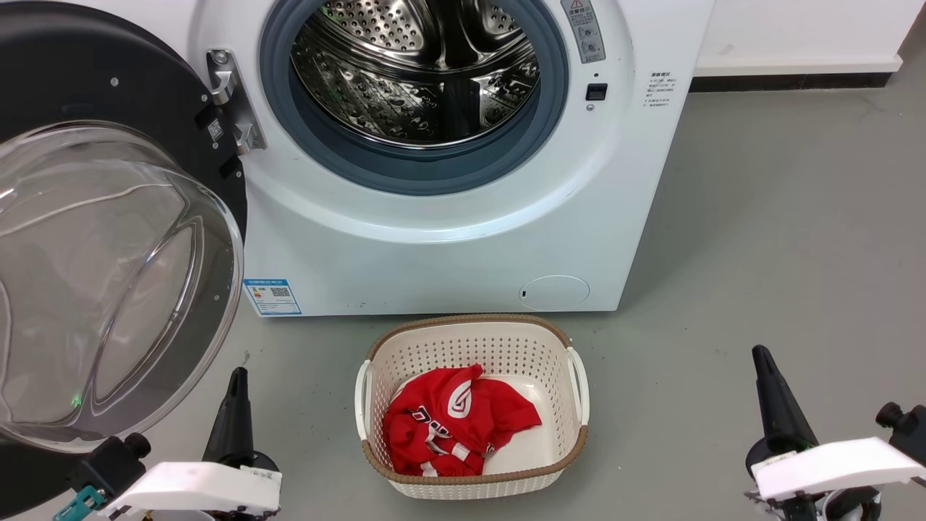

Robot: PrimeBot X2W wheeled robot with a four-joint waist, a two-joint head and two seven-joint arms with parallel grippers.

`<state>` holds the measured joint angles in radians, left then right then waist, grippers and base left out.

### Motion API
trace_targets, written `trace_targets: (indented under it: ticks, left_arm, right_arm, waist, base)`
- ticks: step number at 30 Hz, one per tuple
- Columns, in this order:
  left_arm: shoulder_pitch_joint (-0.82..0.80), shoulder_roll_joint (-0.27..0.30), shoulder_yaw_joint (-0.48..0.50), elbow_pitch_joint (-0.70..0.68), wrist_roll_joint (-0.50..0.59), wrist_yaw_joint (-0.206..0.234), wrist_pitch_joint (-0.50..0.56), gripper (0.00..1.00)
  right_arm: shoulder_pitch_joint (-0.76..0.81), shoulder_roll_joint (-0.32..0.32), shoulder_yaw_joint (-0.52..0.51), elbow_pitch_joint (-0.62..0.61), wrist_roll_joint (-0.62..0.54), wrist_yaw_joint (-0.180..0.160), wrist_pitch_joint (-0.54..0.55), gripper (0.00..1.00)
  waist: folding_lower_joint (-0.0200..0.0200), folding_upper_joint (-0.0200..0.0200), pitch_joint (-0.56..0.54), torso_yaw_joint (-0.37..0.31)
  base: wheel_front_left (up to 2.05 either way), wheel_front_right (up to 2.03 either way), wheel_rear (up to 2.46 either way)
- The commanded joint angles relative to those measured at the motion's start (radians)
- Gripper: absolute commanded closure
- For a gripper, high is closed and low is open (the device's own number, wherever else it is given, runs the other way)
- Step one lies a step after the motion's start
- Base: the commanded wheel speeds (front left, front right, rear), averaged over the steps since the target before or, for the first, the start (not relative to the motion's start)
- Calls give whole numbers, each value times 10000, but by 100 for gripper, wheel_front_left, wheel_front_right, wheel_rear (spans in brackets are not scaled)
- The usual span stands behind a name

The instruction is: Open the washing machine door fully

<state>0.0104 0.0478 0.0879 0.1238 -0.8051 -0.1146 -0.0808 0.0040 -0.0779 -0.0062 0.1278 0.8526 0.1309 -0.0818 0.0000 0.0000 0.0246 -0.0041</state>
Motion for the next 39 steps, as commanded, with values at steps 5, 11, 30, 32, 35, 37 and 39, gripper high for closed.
trace_targets:
  ticks: [5, 11, 30, 32, 35, 37, 39]
  left_arm:
    - [-353, 23, 56, 26, -834, -55, 206, 100]
    - [-466, 24, 78, 150, -1599, -71, 398, 100]
    - [-709, 27, 140, 490, -3635, -103, 889, 100]
    - [-736, 28, 147, 522, -3845, -109, 947, 100]
    - [-788, 29, 158, 571, -4151, -116, 1023, 100]
    - [-816, 29, 165, 605, -4348, -114, 1063, 100]
    - [-840, 30, 172, 638, -4546, -119, 1120, 100]
  right_arm:
    - [-324, -90, -60, 22, 882, 0, 144, 100]
    - [-397, -98, -105, 139, 1636, 0, 287, 100]
    - [-639, -100, -261, 456, 3644, -1, 691, 100]
    - [-670, -99, -277, 487, 3856, -1, 736, 100]
    - [-706, -95, -303, 531, 4147, -1, 800, 100]
    - [-726, -94, -319, 560, 4341, -1, 840, 100]
    - [-741, -90, -336, 593, 4541, -1, 884, 100]
  waist:
    - [0, 0, -14, 3]
    - [0, 0, -29, 6]
    - [0, 0, -76, 15]
    - [0, 0, -81, 16]
    - [0, 0, -89, 17]
    - [0, 0, -94, 18]
    - [0, 0, -100, 19]
  base:
    - [0, 0, 0]
    - [0, 0, 0]
    - [0, 0, 0]
    - [0, 0, 0]
    - [0, 0, 0]
    - [0, 0, 0]
    - [0, 0, 0]
